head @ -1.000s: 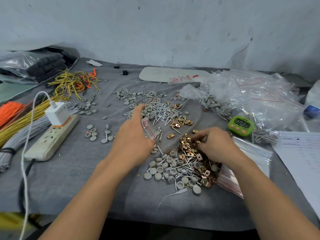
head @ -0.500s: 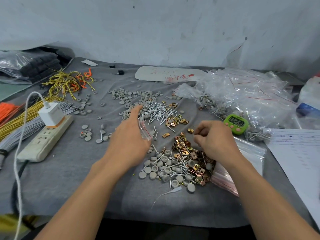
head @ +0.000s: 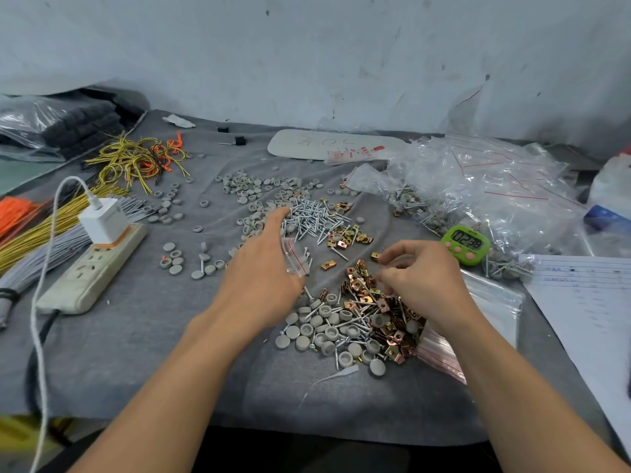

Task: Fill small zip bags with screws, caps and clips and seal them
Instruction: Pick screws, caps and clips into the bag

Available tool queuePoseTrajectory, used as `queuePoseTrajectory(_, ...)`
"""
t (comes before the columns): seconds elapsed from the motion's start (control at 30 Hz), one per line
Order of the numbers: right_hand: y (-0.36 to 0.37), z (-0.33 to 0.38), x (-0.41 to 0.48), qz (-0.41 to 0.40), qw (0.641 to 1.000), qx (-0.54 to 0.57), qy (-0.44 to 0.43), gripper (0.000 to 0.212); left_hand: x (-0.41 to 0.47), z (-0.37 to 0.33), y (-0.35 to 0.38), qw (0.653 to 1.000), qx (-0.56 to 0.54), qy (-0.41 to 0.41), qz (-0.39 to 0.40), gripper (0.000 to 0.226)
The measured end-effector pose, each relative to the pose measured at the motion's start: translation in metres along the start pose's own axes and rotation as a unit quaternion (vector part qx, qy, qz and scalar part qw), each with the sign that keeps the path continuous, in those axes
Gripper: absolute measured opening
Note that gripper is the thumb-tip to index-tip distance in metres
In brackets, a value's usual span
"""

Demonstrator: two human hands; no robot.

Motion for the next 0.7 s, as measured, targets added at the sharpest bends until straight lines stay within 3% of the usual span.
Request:
queuePoseTrajectory(0.17, 0.002, -0.011, 0.005, -0.007, 0.994, 0.092, 0.053, 0.026, 0.0, 0.0, -0.001, 1.0, 0.008, 0.002, 0.003, 0.083)
queuePoseTrajectory(0.3, 0.005, -0.008, 0.004, 0.014, 0.989, 0.137, 0.047, 0.02, -0.001, 0.001, -0.002, 1.0, 0.01, 0.002, 0.006, 0.086)
queuePoseTrajectory(0.7, -0.006, -0.005, 0.004, -0.022, 0.999, 0.046, 0.016, 0.013, -0.002, 0.001, -0.004, 1.0, 0.0, -0.001, 0.001, 0.081)
Point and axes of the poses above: each hand's wrist, its own x-axis towards the middle knuckle, its own y-axis out of the palm, z = x × y, the point moved 9 cm from there along x, towards the middle knuckle, and after that the axes turned 12 degrees about -z, right-handed, at the moved point
